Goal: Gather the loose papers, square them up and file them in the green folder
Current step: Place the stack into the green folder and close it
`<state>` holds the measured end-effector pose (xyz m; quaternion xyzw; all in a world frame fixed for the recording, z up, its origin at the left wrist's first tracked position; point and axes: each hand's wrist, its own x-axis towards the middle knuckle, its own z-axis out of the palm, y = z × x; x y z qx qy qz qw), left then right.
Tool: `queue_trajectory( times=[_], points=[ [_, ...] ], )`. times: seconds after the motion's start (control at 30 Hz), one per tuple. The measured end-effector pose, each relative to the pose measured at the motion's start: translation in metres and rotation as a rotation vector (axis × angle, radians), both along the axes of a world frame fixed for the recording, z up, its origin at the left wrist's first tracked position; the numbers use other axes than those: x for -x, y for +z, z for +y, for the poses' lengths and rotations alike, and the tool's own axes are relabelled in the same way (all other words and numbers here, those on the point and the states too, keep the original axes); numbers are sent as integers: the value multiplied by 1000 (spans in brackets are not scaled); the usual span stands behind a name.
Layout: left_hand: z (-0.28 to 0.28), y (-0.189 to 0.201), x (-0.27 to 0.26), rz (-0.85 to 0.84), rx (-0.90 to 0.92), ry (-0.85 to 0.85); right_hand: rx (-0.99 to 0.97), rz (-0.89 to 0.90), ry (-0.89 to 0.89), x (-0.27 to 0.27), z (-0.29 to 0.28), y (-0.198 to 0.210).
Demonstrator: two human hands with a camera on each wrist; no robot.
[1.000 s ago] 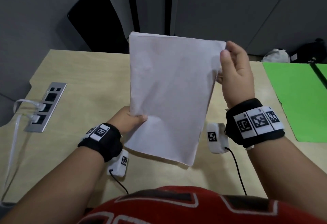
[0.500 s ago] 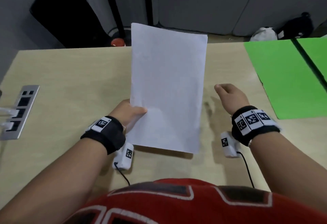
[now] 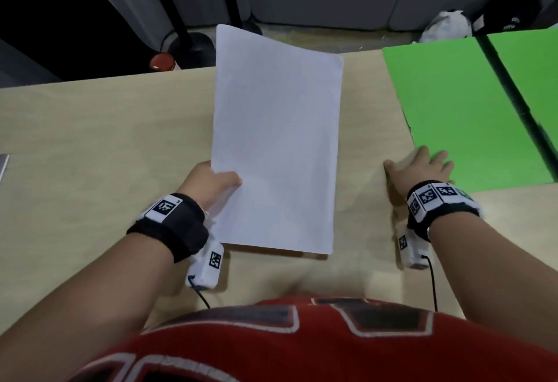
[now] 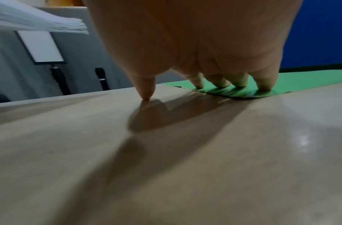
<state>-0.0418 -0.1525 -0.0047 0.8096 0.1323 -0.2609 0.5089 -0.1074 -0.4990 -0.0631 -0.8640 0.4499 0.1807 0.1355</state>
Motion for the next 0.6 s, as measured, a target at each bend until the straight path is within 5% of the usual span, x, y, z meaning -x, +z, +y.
queue_trajectory(
  times=[0.2,0.37,0.43,0.5,0.6],
  points=[
    [-3,1,-3,-31,-16,62,-125,2,283,-9,39,18],
    [18,8,-3,-38,-32,119,-468,-255,327,-13,86,36],
    [31,9,-2,-49,-48,139,-314,-335,265,-15,83,37],
    [44,10,1,-60,-67,151,-52,-220,209,-15,71,32],
    [61,12,5,-55,-70,163,-59,-12,83,-10,60,23]
  ],
)
